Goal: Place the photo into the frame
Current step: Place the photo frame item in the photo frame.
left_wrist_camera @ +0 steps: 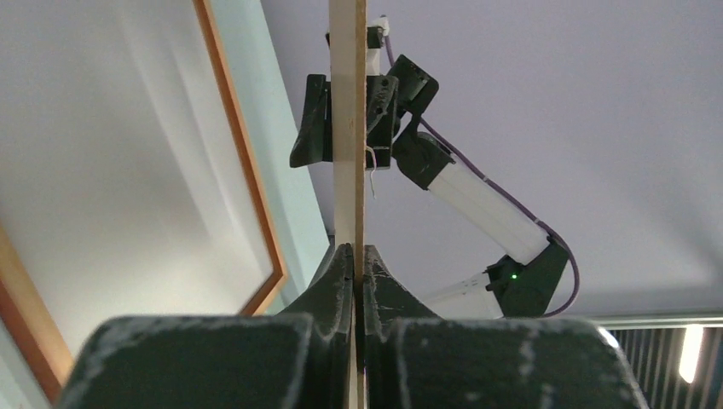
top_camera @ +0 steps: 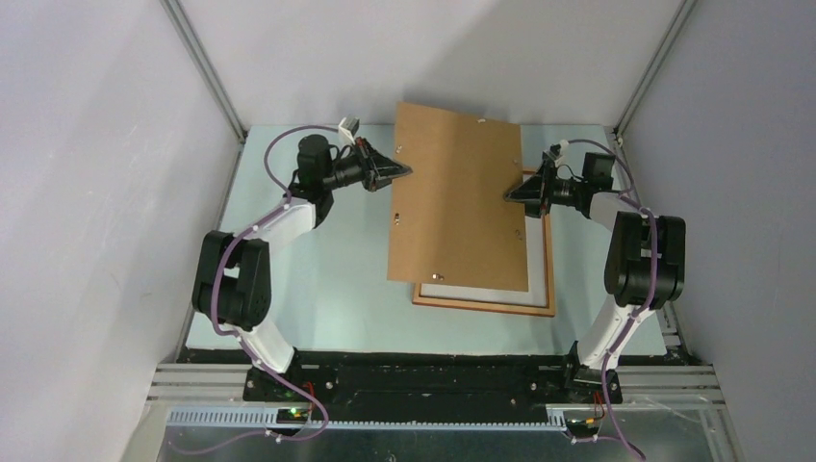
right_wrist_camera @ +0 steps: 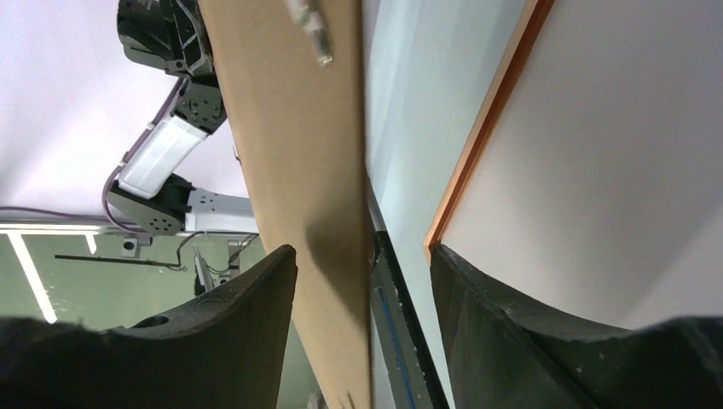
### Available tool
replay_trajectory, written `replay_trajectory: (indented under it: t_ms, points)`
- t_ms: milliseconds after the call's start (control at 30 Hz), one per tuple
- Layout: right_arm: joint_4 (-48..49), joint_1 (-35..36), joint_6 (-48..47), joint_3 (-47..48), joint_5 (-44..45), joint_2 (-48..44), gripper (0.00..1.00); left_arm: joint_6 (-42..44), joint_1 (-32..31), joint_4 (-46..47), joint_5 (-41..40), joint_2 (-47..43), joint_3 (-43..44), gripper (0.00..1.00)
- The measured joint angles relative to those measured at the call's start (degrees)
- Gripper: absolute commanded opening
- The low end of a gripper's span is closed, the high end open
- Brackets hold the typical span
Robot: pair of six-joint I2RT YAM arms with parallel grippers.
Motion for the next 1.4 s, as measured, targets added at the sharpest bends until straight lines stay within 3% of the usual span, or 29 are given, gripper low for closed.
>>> replay_trajectory:
  t_ms: [500,933,1033,1400]
  points:
    - [10.88,1.88,8.68,0.00,-2.75,0.42,0.45,-1.44,-0.24,3.87,0.46,1.18,0.00,0.00]
    - [11.58,1.20,10.80,0.00,-6.64,-0.59,0.06,-0.33,-0.39,3.82,0.48,2.71,-0.07,0.01]
    - [10.93,0.26,10.73,0.00,-7.91,-1.68,0.00,0.24,-0.55,3.82,0.48,3.02,-0.15,0.12]
    - [2.58,-2.75,3.82,-0.07,-8.55,-5.55,0.00,6.47,-1.07,0.20,0.28,3.72,0.02,0.60]
